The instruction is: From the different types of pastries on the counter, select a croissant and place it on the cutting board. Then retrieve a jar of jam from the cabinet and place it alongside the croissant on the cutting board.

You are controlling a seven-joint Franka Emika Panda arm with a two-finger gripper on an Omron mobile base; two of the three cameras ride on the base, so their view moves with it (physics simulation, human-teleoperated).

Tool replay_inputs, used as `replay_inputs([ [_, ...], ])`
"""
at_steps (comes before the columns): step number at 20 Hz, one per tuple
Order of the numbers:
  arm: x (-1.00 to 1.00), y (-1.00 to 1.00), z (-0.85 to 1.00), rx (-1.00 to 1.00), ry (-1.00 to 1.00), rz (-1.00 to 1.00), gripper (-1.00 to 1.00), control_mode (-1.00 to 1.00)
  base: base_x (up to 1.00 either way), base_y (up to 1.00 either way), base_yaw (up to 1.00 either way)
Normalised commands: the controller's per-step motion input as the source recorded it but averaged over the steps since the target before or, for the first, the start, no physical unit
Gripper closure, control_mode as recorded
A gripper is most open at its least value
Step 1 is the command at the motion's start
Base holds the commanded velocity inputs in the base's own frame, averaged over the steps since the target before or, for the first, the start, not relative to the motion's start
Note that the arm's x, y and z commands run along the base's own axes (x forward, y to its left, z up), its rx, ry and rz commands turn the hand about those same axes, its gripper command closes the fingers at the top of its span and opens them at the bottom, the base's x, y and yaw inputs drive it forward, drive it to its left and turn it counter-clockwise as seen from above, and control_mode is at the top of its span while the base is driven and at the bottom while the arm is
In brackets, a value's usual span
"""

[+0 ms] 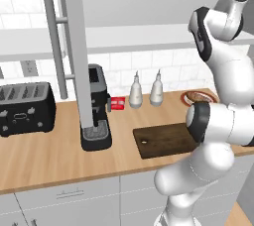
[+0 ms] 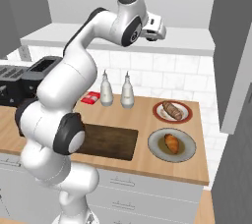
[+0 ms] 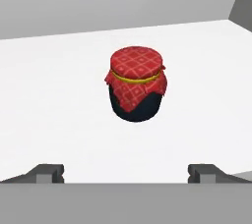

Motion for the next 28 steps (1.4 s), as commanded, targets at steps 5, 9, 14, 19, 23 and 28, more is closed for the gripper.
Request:
replay_inputs([
  [5,0.47,-0.18,0.07,0.04,0.00,0.00,-1.00,-1.00,0.00,0.00,0.00],
  [9,0.21,-0.30,0.00,0.03,0.00,0.01,-1.00,-1.00,0.00,0.00,0.00],
  [14,0.49,-0.08,0.01,0.01,0.00,0.01,-1.00,-1.00,0.00,0.00,0.00],
  [19,0.47,0.00,0.00,0.00,0.02,0.00,-1.00,-1.00,0.00,0.00,0.00],
  [23,0.41,0.00,0.00,0.04,0.08,0.00,1.00,-1.00,0.00,0.00,0.00],
  [28,0.13,-0.09,0.00,0.08,0.07,0.00,1.00,-1.00,0.00,0.00,0.00],
])
